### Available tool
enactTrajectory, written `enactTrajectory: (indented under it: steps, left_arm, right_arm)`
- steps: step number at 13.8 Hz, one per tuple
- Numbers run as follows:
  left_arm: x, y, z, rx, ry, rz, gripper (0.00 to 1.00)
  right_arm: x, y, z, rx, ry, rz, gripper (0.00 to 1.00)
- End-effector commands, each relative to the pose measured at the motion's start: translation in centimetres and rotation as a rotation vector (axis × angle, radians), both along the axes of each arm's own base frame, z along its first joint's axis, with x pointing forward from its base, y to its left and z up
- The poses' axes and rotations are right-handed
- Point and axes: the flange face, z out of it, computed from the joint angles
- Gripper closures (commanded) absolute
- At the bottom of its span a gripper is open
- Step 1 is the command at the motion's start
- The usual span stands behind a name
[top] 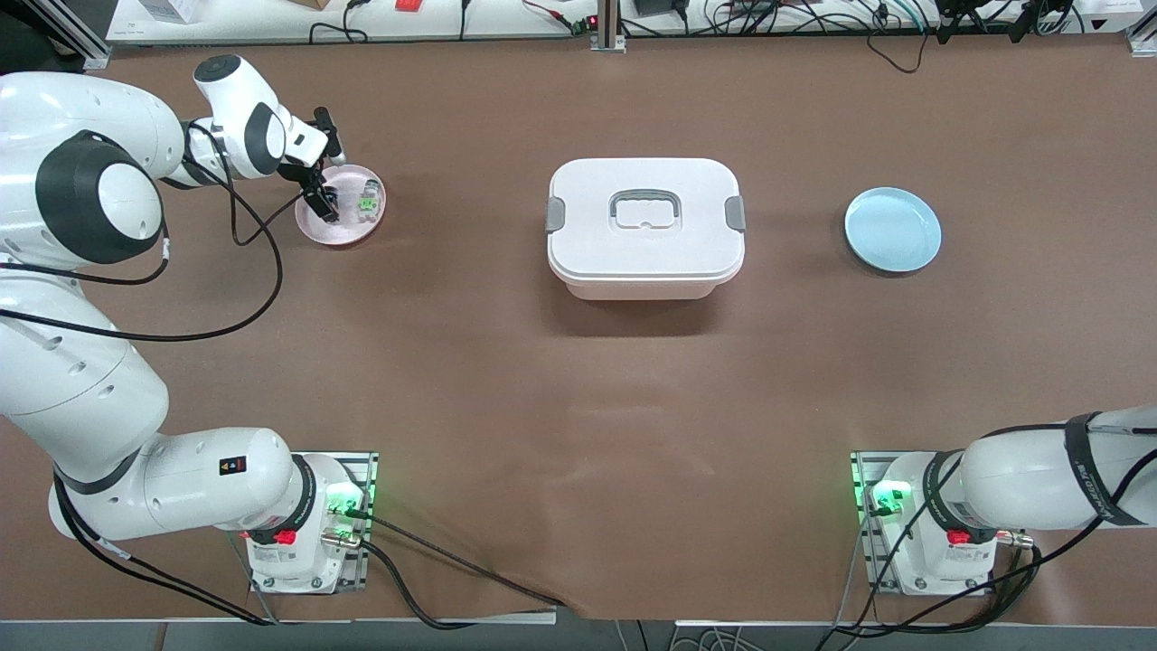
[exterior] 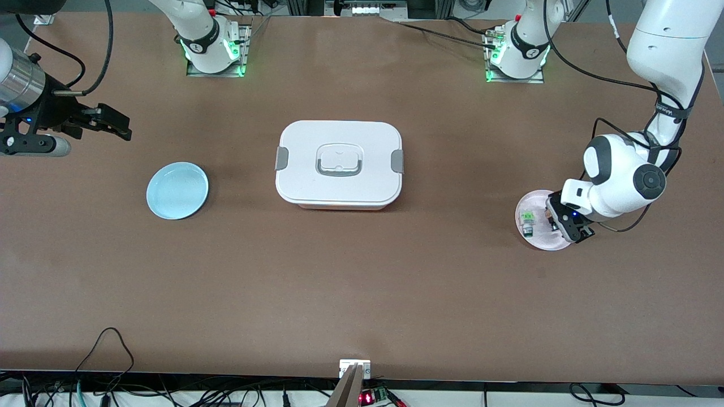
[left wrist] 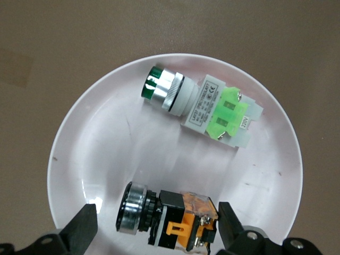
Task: Transfer orange switch to right arm and place
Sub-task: 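Lower the left gripper and grasp the orange switch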
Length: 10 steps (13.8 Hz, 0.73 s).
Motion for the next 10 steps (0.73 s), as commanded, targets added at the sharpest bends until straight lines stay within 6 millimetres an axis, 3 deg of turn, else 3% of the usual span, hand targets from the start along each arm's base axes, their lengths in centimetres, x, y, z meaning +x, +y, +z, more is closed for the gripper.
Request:
enactTrajectory:
  steps: [1, 3, 8, 10]
  left_arm:
    - [0.0, 0.2, -0.3, -0.014, -0.012, -0.016, 0.26]
    - [0.1, 0.2, 0.1, -0.013, -0.018, -0.016, 0.98]
    - [-0.5, 0.2, 1.1, -0.073, 0.040, 0.056, 1.00]
    - [-0.7, -1.8, 2.4, -0.215, 0.101, 0.131, 1.00]
  right_arm:
    - [-0.4, -0.2, 0.4, -0.012, 0.002, -0.004, 0.00]
    - [-0.4, -0.2, 0.4, -0.013, 0.002, -0.006, 0.00]
    - [-0.4, -0.2, 0.4, -0.012, 0.002, -0.004, 0.00]
    - [-0.4, -0.2, 0.4, -0.011, 0.002, -0.004, 0.00]
